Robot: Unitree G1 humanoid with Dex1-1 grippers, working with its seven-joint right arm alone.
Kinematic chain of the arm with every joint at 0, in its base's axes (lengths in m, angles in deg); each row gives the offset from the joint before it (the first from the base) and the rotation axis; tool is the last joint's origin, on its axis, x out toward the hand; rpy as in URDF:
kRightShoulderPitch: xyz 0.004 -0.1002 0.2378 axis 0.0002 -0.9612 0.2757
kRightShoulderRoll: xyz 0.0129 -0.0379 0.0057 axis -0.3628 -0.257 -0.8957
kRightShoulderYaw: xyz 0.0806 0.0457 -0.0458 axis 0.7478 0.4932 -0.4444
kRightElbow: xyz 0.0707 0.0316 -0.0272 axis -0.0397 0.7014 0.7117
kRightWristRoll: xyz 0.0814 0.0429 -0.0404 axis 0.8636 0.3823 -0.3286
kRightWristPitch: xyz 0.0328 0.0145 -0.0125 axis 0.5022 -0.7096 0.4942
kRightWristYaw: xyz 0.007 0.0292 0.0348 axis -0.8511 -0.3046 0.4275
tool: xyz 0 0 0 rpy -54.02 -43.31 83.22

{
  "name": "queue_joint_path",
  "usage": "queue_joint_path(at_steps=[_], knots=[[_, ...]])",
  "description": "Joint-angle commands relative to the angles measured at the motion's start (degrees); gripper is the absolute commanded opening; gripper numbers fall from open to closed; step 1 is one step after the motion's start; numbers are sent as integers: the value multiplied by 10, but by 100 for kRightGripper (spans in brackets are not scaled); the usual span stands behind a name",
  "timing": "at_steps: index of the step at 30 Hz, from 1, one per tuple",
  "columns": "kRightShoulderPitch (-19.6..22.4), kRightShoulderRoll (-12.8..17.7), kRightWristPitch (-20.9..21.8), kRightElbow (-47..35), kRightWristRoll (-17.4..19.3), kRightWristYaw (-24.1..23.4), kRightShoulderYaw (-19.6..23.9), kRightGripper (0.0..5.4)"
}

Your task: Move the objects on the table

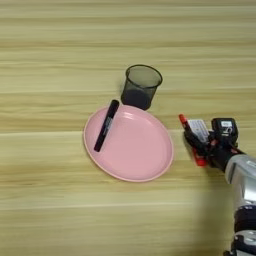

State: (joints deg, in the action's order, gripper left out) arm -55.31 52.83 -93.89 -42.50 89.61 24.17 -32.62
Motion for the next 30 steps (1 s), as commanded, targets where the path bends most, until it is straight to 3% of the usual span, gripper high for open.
queue_joint_path(at_steps=[1,12,13,22,30], knots=[[37,34,32,2,-6,-6,-5,269],[39,35,54,26,-7,-6,-16,269],[39,35,54,25,-7,-7,-16,306],[29,33,51,-8,-2,-12,-14,411],[0,35,18,-117,16,-22,4,523]])
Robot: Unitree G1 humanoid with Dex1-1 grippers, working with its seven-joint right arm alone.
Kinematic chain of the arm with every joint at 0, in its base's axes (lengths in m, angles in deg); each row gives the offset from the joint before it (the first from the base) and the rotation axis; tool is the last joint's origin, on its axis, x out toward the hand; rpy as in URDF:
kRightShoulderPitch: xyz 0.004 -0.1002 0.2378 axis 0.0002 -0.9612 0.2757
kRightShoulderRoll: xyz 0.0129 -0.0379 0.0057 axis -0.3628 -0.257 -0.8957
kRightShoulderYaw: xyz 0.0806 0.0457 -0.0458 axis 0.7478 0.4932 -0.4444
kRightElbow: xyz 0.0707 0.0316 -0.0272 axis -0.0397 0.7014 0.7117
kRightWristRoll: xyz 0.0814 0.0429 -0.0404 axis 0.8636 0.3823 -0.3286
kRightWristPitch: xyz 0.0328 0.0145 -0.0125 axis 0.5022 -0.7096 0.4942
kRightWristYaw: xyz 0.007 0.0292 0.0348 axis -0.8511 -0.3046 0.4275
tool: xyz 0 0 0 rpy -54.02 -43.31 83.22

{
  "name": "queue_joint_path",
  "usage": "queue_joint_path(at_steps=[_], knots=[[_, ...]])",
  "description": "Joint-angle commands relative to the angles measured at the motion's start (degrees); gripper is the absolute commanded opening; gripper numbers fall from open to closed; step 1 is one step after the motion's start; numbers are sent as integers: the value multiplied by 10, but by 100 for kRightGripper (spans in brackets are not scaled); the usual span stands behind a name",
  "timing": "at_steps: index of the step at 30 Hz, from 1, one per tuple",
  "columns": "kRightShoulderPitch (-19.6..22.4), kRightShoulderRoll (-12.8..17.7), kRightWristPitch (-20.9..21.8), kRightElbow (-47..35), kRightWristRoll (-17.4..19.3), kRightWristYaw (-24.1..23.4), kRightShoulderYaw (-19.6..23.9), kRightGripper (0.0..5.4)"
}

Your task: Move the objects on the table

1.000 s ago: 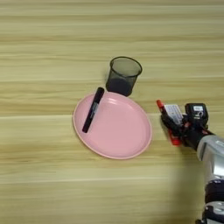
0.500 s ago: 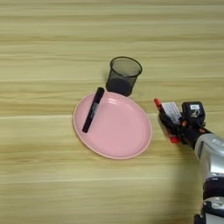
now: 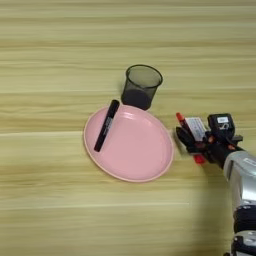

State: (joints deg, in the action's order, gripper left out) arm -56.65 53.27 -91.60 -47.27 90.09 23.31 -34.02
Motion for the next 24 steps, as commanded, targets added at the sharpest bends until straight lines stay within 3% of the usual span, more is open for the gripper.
queue_joint_path(at_steps=[1,12,18,24], knots=[[11,30,-10,-82,13,-16,20,534],[-43,12,-72,-254,39,-33,31,534],[-88,-15,-124,-405,54,-33,0,534],[-101,-34,-158,-462,59,-29,-33,534]])
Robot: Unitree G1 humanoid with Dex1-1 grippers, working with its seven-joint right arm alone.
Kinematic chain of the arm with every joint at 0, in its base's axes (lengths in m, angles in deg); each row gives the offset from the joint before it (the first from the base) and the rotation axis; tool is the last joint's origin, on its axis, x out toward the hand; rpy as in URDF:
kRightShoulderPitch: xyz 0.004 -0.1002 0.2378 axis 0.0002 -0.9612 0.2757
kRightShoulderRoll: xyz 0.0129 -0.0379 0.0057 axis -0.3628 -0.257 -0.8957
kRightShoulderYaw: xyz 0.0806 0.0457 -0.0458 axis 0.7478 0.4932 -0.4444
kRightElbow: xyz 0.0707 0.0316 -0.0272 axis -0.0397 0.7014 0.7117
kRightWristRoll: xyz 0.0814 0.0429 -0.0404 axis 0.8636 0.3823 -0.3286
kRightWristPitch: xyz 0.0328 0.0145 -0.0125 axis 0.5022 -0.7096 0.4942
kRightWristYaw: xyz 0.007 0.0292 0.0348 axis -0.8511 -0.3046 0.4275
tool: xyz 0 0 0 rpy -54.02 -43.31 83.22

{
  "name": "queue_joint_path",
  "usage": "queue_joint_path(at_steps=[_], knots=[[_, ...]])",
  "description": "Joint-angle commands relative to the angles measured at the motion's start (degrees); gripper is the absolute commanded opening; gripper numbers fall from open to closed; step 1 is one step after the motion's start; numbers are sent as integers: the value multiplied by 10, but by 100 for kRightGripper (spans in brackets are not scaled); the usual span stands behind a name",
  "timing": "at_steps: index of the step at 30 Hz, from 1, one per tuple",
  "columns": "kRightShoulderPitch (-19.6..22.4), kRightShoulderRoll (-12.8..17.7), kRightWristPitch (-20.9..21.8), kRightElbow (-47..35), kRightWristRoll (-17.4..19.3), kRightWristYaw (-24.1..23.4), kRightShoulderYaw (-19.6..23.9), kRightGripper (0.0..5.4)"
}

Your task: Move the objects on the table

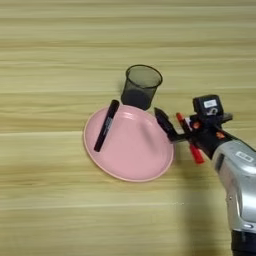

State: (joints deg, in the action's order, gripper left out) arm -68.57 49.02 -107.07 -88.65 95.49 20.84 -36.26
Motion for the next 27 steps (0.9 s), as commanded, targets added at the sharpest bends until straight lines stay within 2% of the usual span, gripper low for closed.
queue_joint_path(at_steps=[1,8,20,27], knots=[[18,7,-6,-52,5,-3,-16,534],[18,-9,-18,-71,5,7,-51,534],[32,-54,-6,-9,-18,7,-125,534],[41,-64,-7,17,-16,13,-134,534]])
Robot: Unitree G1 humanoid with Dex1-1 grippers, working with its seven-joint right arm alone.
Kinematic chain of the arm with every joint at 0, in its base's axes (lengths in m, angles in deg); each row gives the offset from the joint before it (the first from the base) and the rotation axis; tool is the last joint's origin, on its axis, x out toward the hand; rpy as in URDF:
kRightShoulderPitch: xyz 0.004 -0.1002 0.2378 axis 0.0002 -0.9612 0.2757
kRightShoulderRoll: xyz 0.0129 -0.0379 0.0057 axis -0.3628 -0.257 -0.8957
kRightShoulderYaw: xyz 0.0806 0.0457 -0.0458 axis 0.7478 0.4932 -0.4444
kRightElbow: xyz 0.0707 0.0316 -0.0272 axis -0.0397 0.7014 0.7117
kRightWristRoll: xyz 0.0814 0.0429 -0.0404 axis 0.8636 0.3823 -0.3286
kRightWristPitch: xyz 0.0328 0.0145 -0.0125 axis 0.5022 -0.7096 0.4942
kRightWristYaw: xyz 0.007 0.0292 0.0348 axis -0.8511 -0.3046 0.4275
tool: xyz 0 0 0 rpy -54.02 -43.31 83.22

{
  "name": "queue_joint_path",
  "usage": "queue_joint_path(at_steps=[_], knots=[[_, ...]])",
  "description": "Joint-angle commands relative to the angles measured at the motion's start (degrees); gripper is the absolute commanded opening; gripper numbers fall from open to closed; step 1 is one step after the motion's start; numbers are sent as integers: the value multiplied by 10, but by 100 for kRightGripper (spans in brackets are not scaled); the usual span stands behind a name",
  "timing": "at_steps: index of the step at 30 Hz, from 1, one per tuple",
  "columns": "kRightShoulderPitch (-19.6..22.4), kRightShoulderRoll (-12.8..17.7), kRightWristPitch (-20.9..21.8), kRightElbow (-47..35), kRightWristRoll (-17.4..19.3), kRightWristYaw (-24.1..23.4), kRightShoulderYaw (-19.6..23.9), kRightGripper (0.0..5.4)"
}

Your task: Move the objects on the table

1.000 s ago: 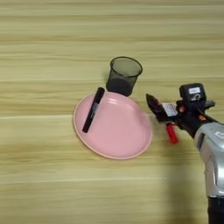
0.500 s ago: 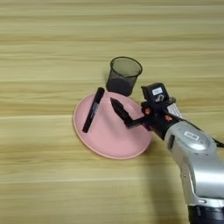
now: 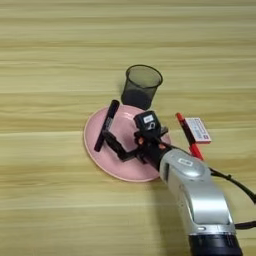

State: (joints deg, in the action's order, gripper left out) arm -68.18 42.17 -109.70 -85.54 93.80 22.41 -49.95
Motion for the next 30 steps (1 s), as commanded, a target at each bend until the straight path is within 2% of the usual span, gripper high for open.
queue_joint_path(at_steps=[1,16,26,30], knots=[[38,3,18,-14,2,-2,2,534],[54,-14,16,7,2,-2,-1,534],[60,-14,23,17,1,-3,5,534],[47,-9,43,-6,14,3,29,534]])
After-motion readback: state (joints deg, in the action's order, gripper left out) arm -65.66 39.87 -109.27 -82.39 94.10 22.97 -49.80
